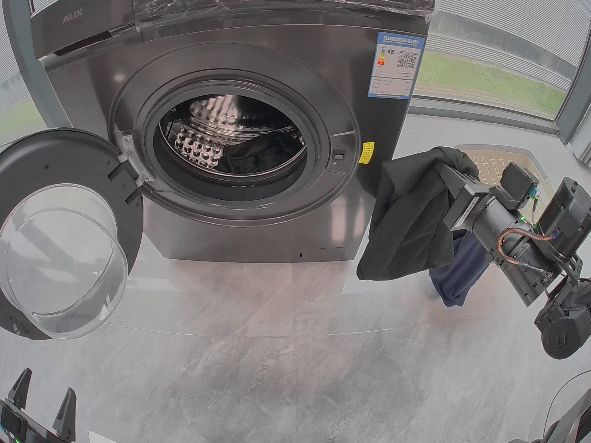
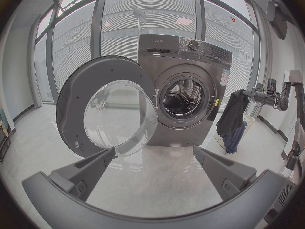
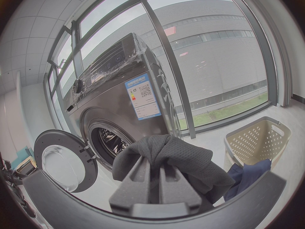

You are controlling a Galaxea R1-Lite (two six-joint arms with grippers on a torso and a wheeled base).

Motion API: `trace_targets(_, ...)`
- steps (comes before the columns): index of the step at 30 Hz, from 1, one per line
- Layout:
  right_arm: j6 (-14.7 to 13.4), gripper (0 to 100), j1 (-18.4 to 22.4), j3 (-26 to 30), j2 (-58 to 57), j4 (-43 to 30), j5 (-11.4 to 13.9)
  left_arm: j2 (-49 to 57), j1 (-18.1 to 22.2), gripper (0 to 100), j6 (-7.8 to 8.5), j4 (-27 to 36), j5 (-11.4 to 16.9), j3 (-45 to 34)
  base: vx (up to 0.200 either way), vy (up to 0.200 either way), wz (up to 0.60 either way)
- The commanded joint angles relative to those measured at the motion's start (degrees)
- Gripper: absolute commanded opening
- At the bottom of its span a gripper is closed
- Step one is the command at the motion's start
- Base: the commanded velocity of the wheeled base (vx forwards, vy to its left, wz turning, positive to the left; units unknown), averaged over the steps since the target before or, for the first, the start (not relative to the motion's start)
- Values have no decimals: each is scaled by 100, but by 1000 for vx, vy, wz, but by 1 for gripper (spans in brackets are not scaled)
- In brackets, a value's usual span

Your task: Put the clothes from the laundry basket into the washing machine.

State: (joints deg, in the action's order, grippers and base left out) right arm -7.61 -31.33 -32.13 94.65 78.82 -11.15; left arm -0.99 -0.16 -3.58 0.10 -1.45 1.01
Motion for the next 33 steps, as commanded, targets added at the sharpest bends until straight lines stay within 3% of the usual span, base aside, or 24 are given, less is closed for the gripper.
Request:
trace_targets(1, -4, 0, -5, 14, 10, 1, 8, 90, -2, 100, -2, -1, -4, -92, 0, 200, 0)
trace_targets(9, 5, 0, -5, 32, 10, 1, 8, 90, -2, 100, 7, -1, -4, -92, 0, 200, 0)
trace_targets(33, -4, 0, -22, 85, 27, 1, 8, 90, -2, 100, -2, -1, -4, -92, 0, 0, 0)
